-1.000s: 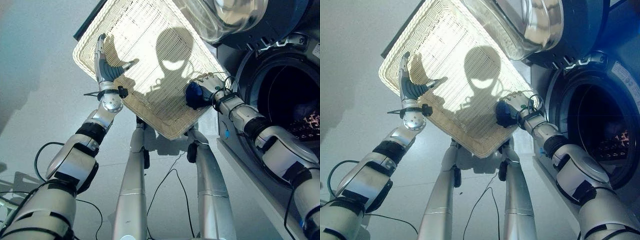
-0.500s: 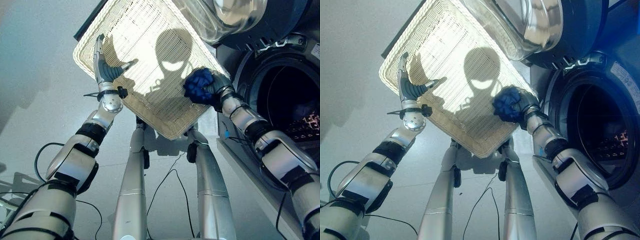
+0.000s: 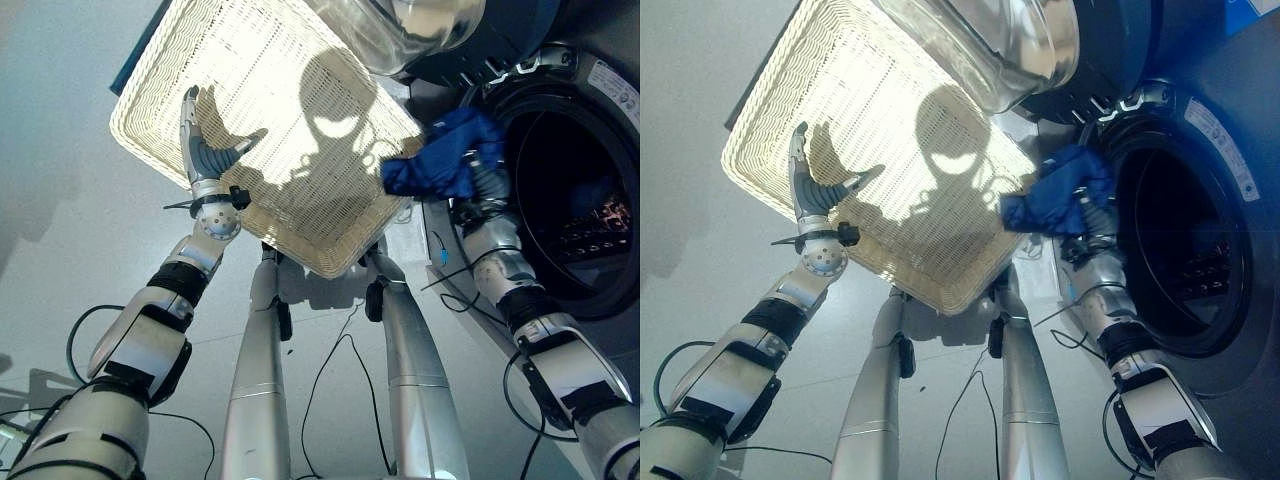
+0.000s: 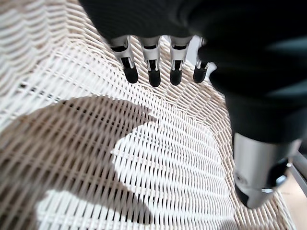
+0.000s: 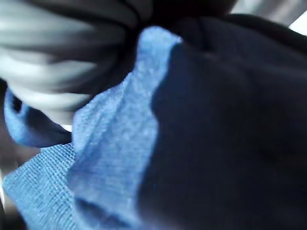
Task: Put the clothes into the washing machine.
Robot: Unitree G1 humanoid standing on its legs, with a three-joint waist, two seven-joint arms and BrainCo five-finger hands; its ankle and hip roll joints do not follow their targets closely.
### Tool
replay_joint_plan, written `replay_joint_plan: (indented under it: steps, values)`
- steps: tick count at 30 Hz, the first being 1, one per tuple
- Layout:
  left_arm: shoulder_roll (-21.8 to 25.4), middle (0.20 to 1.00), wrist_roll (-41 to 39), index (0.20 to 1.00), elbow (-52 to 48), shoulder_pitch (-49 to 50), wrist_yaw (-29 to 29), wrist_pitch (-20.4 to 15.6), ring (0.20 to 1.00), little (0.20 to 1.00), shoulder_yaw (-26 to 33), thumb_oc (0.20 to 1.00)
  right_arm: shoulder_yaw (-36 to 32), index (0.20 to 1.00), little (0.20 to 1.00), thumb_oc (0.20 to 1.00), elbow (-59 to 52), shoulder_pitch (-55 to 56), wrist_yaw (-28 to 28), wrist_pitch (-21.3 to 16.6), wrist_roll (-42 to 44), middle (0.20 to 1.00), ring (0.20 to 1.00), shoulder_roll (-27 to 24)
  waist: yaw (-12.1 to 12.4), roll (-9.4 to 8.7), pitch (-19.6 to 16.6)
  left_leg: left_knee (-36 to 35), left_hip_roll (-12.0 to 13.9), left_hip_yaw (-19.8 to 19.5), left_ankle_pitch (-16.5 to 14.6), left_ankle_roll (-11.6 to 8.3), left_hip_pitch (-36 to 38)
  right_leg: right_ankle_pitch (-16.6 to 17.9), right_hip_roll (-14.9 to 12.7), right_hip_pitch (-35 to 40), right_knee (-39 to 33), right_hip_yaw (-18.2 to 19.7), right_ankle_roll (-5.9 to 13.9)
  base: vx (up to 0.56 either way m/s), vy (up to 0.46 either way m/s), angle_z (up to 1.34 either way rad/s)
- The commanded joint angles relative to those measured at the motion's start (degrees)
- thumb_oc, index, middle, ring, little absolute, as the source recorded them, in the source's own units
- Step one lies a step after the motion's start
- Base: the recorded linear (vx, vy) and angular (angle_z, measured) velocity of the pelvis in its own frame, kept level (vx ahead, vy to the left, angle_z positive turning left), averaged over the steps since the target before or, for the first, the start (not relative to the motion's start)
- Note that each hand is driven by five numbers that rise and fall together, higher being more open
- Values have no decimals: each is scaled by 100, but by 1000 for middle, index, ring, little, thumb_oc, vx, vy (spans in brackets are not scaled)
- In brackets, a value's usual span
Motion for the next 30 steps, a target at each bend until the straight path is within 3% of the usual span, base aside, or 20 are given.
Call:
replay_joint_plan:
  steps: [1, 5, 11, 14, 16, 20, 22, 24, 26, 28, 30]
  values:
    - [165, 1000, 99, 1000, -12, -19, 155, -289, 1000, 1000, 315, 1000, -323, 200, 200, 200, 7, 129, 212, -615, 923, 200, 200, -321, -51, -36, -119, 726, -375, 52, -737, -19, -129, 923, 188, 367, -1096, -166, 780, 0, -12, -5]
    - [214, 1000, 47, 1000, 212, -84, 102, -463, 1000, 1000, 250, 1000, -715, 200, 200, 200, 807, 113, 473, -414, 1916, 200, 200, -417, -47, -47, -119, 724, -376, 35, -774, -4, -108, 937, 182, 417, -1143, -182, 784, 0, 0, 0]
    - [179, 1000, 1, 1000, 386, -205, 104, -583, 1000, 1000, 154, 1000, -934, 200, 200, 200, 1777, -45, 282, 196, 2496, 200, 200, -523, -15, 2, -119, 683, -391, 31, -707, 17, -164, 1011, 156, 388, -1224, -195, 758, -4, -4, -1]
    - [163, 1000, -64, 1000, 427, -282, 92, -569, 1000, 1000, 52, 1000, -860, 200, 200, 200, 2345, -146, 24, 1305, 2493, 200, 200, -567, 25, 40, -119, 693, -401, 26, -697, 26, -165, 1031, 138, 408, -1251, -217, 740, 0, 0, 0]
    - [178, 1000, -108, 1000, 343, -250, 87, -505, 1000, 1000, -31, 1000, -726, 200, 200, 200, 2463, -183, -80, 1707, 2514, 200, 200, -670, 63, 56, -119, 728, -389, 21, -738, 31, -123, 984, 136, 453, -1213, -240, 739, 11, -17, -1]
    - [347, 1000, -152, 1000, 175, -153, 63, -409, 1000, 1000, -212, 1000, -648, 200, 200, 200, 2440, -451, -573, 1386, 2807, 200, 200, -1191, 117, -8, -119, 823, -384, -56, -785, 35, -89, 987, 131, 549, -1183, -307, 762, 3, -92, 0]
    - [443, 1000, -97, 1000, 36, -57, 104, -352, 1000, 1000, -274, 1000, -656, 200, 200, 200, 2397, -606, -840, 966, 2825, 200, 200, -1478, 138, -71, -119, 792, -374, -108, -795, 35, -76, 1021, 131, 613, -1251, -349, 787, -19, -112, 1]
    - [582, 1000, -92, 1000, -174, 170, 182, -346, 1000, 1000, -262, 1000, -649, 200, 200, 200, 1934, -721, -1541, 157, 2522, 200, 200, -1850, 118, -130, -119, 710, -363, -139, -797, 32, -42, 1066, 142, 649, -1344, -361, 797, -14, -52, -1]
    - [636, 1000, -99, 1000, -264, 319, 216, -374, 1000, 1000, -218, 1000, -707, 200, 200, 200, 1591, -734, -2072, -390, 2122, 200, 200, -1990, 92, -159, -119, 701, -361, -145, -814, 34, -22, 1070, 152, 659, -1364, -350, 797, 0, 0, 0]
    - [653, 1000, -113, 1000, -282, 365, 216, -380, 1000, 1000, -193, 1000, -743, 200, 200, 200, 1422, -766, -2422, -685, 1752, 200, 200, -2083, 72, -177, -119, 696, -356, -140, -824, 38, -2, 1067, 161, 674, -1364, -343, 798, 0, 0, 0]
    - [734, 1000, -225, 1000, -230, 326, 47, -425, 1000, 1000, -128, 1000, -727, 219, 219, 219, 1431, -921, -2662, -712, 1343, 219, 219, -2341, 59, -208, -119, 626, -329, -117, -824, 37, 60, 1047, 166, 724, -1394, -342, 802, 0, 0, 0]
